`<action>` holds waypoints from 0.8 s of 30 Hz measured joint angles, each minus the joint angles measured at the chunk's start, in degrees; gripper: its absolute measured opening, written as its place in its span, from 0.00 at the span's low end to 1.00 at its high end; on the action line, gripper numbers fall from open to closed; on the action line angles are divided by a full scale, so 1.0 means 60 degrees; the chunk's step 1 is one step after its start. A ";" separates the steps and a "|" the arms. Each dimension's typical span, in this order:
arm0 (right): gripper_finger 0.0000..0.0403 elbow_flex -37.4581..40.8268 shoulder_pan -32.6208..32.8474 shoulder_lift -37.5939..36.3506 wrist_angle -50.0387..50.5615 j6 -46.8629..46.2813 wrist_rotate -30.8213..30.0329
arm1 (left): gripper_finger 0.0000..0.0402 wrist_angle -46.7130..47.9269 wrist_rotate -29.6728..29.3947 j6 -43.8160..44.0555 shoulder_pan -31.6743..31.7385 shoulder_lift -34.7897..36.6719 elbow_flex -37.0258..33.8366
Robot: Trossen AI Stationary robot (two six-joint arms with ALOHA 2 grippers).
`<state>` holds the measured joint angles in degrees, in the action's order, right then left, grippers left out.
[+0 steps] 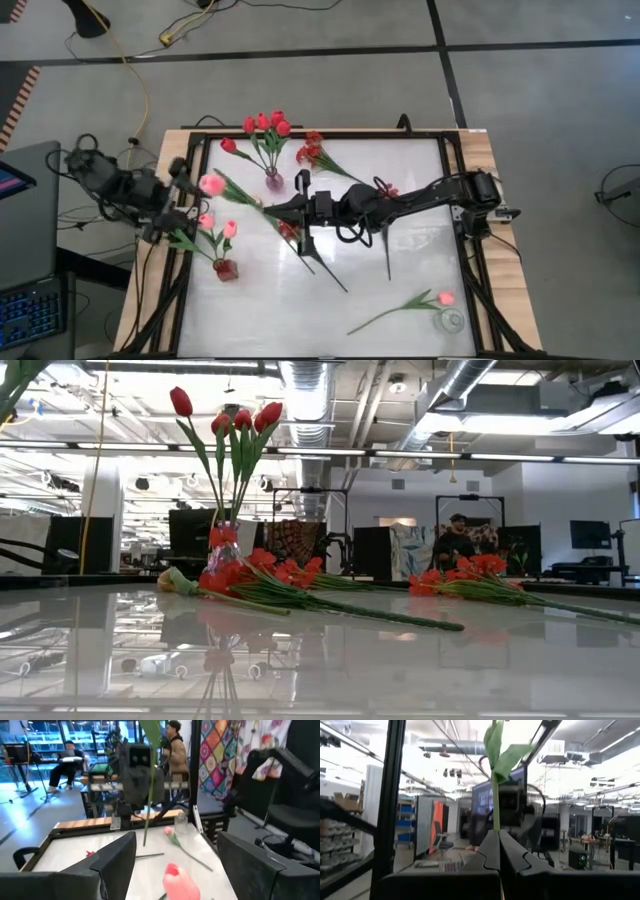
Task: Sort flowers into vase by color
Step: Put the pink tulip into the red vase
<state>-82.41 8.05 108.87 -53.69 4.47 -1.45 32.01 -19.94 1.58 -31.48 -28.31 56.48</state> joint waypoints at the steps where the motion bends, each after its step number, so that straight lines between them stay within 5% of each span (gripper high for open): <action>1: 0.04 -0.0086 0.0004 0.0087 -0.0125 0.0000 0.0000 | 0.66 -0.0239 0.0009 -0.0074 0.0000 -0.0191 -0.0074; 24: 0.04 -0.0405 0.0276 0.0358 0.0232 0.0192 0.0102 | 0.66 -0.4338 -0.1007 -0.1312 0.0464 -0.3288 -0.0090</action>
<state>-84.84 9.71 111.02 -52.30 5.62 -0.84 5.98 -25.99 -6.29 -28.70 -48.04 55.94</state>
